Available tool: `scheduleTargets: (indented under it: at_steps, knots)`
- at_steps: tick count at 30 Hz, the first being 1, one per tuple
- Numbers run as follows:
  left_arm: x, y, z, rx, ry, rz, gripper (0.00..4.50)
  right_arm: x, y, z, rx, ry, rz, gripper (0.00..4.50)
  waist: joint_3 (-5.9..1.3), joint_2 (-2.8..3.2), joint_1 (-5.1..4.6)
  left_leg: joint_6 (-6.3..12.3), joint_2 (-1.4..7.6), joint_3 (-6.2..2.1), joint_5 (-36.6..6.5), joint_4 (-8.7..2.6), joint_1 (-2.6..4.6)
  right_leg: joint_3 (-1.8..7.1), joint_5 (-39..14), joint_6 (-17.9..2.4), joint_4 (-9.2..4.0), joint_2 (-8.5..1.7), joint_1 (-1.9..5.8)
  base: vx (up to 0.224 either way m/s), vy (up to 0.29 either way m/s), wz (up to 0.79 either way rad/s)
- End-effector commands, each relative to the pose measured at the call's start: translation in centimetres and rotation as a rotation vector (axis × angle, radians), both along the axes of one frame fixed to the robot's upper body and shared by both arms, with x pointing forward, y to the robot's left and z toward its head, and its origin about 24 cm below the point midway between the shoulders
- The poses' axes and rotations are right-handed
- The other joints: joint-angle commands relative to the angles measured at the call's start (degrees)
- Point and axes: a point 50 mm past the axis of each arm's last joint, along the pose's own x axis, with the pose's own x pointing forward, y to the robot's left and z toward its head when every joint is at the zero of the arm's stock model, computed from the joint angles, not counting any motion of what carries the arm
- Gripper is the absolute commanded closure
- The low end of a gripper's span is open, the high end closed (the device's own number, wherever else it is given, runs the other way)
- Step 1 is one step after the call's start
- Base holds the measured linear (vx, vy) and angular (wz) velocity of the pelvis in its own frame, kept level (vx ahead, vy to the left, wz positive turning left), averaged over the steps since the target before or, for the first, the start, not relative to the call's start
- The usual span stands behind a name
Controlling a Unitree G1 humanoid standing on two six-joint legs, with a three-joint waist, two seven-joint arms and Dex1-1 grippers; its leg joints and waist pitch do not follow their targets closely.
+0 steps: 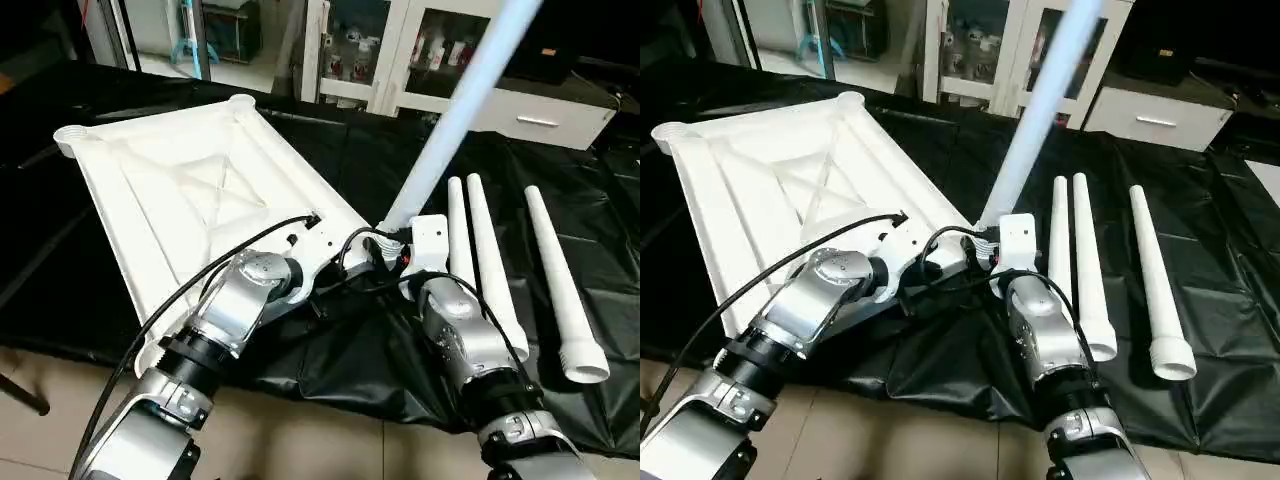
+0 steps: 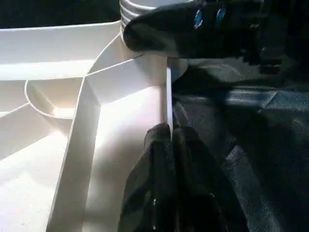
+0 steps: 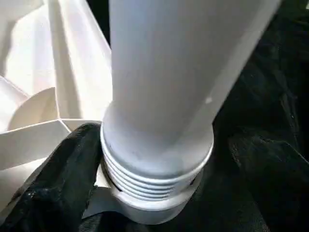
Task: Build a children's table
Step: Insert table leg to table base
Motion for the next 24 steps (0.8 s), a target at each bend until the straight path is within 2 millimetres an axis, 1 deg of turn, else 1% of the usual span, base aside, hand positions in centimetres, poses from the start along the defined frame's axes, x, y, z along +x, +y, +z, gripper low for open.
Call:
scheduleTargets:
  at_steps: [1,4,11,12,13,18,20,21,24]
  knots:
    - [0.0,1.2,-1.2,0.063,0.048,0.043,4.50,-0.1,-0.6,0.1,0.000,0.002,-0.008,0.07,-2.88,0.60,0.52,3.29,2.49,-0.61,-1.12,-3.07,0.28,3.31,9.01,-13.32,-2.94,-4.28,3.13,0.000,0.000,0.00]
    - [-0.1,1.2,-1.2,0.063,0.049,0.041,4.50,-0.2,-0.5,0.3,-0.005,-0.006,-0.006,0.07,-2.98,0.58,0.57,3.27,2.41,-0.64,-0.23,-2.98,0.26,3.31,10.51,-13.32,-2.77,-4.19,3.24,0.000,0.000,0.00]
    - [0.0,1.2,-1.2,0.062,0.050,0.037,4.50,0.1,-0.9,1.3,0.009,-0.058,-0.023,0.07,-3.08,0.50,0.61,3.93,2.30,-0.58,0.60,-2.77,0.25,3.34,11.58,-13.71,-2.64,-4.18,3.31,0.000,0.000,0.00]
    - [0.0,1.2,-1.2,0.062,0.050,0.036,4.50,0.1,-0.9,1.4,0.012,-0.062,-0.023,0.23,-3.08,0.49,0.62,4.01,2.31,-0.59,0.76,-2.76,0.24,3.34,11.83,-13.70,-2.60,-4.19,3.32,0.000,0.000,0.00]
    - [0.0,1.2,-1.2,0.062,0.050,0.036,4.50,0.1,-1.0,1.5,0.016,-0.072,-0.023,0.23,-3.08,0.48,0.63,4.16,2.31,-0.60,1.00,-2.75,0.22,3.33,12.08,-13.72,-2.57,-4.20,3.34,0.000,0.000,0.00]
    - [-0.1,1.1,-1.2,0.062,0.051,0.034,4.50,0.0,-1.1,1.6,0.001,-0.087,-0.015,0.79,-3.20,0.52,0.66,4.58,2.24,-0.58,1.62,-2.59,0.24,3.30,12.73,-14.16,-2.45,-4.13,3.37,0.000,0.000,0.00]
    - [0.0,1.1,-1.2,0.062,0.051,0.033,4.50,0.0,-1.1,1.6,0.000,-0.088,-0.013,0.90,-3.19,0.47,0.67,4.86,2.23,-0.57,1.79,-2.57,0.23,3.28,12.99,-14.30,-2.43,-4.15,3.37,0.000,0.000,0.00]
    - [0.0,1.1,-1.2,0.062,0.051,0.033,4.50,0.0,-1.0,1.6,0.000,-0.087,-0.013,1.09,-3.19,0.52,0.68,4.83,2.28,-0.60,1.68,-2.59,0.25,3.25,12.55,-14.34,-2.45,-4.16,3.37,0.000,0.000,0.00]
    - [0.0,1.1,-1.2,0.062,0.052,0.030,4.50,-0.1,-1.0,1.6,0.002,-0.089,-0.012,1.22,-3.20,0.58,0.71,4.64,2.31,-0.61,1.38,-2.57,0.31,3.27,12.15,-14.39,-2.43,-4.15,3.32,0.000,0.000,0.00]
